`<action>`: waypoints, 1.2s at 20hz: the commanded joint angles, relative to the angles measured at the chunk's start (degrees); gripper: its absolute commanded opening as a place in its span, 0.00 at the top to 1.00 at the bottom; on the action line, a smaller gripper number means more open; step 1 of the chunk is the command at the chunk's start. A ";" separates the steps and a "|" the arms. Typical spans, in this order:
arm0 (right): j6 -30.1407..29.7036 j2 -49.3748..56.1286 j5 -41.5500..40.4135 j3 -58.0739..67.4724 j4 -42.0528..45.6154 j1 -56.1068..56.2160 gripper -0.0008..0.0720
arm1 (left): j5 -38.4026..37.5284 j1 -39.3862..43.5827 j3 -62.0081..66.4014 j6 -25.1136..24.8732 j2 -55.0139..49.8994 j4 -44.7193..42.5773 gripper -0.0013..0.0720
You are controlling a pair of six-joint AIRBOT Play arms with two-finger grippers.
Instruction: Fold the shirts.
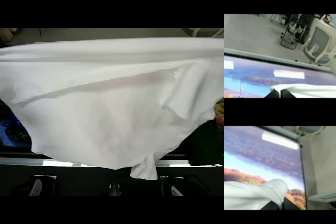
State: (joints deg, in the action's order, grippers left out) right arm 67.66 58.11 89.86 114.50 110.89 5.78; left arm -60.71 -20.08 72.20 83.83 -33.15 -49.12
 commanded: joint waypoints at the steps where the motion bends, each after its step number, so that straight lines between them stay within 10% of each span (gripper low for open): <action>1: -0.35 13.42 2.54 -6.16 -4.09 -0.02 0.95 | 0.00 0.59 -13.05 -0.92 -6.03 -0.42 0.95; 10: 12.28 43.21 -18.64 -10.05 -30.51 -0.02 0.95 | 9.07 5.60 -17.62 -6.29 -39.32 3.28 0.95; 12: 11.69 44.46 -22.05 -10.03 -32.57 -0.09 0.76 | 8.50 5.99 -17.57 -6.32 -43.10 6.16 0.95; 13: 9.51 44.00 -22.08 -9.46 -32.59 -0.76 0.47 | 7.96 5.66 -17.16 -6.32 -43.91 6.56 0.89; 15: 2.19 42.34 -17.07 -6.93 -32.72 -3.98 0.21 | 3.56 2.64 -13.99 -6.51 -44.41 4.22 0.16; 16: -1.36 41.44 -13.16 -6.16 -32.72 -6.60 0.17 | -0.70 0.04 -11.45 -6.51 -44.39 0.28 0.07; 20: -7.65 40.37 4.02 -11.32 -38.77 -17.42 0.25 | -16.15 -6.75 -10.86 -2.80 -44.33 -17.59 0.26; 24: -10.62 38.71 4.79 -25.31 -40.83 -19.10 0.27 | -12.35 -6.10 -22.10 -6.86 -44.41 -14.01 0.25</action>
State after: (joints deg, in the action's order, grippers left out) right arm 60.86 97.84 91.05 96.68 73.01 -11.22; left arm -72.58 -25.58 55.64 79.11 -77.38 -62.30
